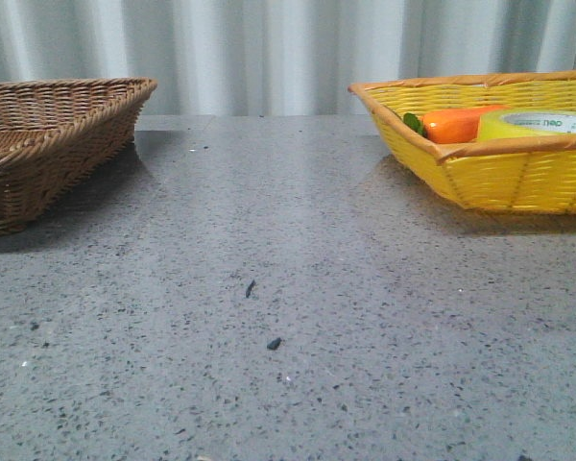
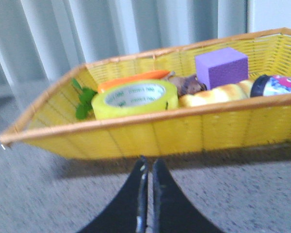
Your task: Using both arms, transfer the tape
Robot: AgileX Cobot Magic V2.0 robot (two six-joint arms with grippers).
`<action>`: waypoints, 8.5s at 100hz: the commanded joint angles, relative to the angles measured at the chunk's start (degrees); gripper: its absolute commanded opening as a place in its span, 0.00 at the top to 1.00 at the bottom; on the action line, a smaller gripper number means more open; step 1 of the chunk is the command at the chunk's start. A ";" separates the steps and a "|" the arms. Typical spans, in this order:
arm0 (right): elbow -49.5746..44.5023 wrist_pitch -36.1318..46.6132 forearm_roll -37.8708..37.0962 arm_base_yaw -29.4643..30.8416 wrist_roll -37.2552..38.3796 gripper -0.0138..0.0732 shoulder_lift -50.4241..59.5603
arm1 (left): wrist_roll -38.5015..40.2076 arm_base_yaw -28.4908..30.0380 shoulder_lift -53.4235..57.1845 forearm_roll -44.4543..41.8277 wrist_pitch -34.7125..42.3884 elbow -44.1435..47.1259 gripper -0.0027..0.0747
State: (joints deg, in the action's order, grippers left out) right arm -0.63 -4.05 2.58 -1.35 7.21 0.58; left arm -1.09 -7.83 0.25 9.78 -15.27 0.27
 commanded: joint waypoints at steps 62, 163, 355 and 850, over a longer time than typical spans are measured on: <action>1.03 12.56 20.07 0.32 0.46 0.91 0.75 | 0.45 0.02 0.68 21.66 22.96 -1.54 0.99; 60.12 -38.49 7.06 -3.00 -5.98 0.36 -47.85 | -0.14 -6.53 -26.52 6.04 -3.37 -33.28 0.42; 120.66 -58.47 11.82 -28.45 -7.54 0.90 -104.91 | -0.14 -6.53 -26.52 6.04 -4.89 -33.28 0.42; 42.43 -28.04 -5.56 -30.21 -9.98 0.89 -10.52 | -21.87 -2.86 -43.73 13.68 -2.35 -53.90 0.98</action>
State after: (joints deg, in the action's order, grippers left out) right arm 42.10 -37.41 2.21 -31.44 -2.51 -11.86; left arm -22.55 -9.75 -49.66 22.40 -23.45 -59.08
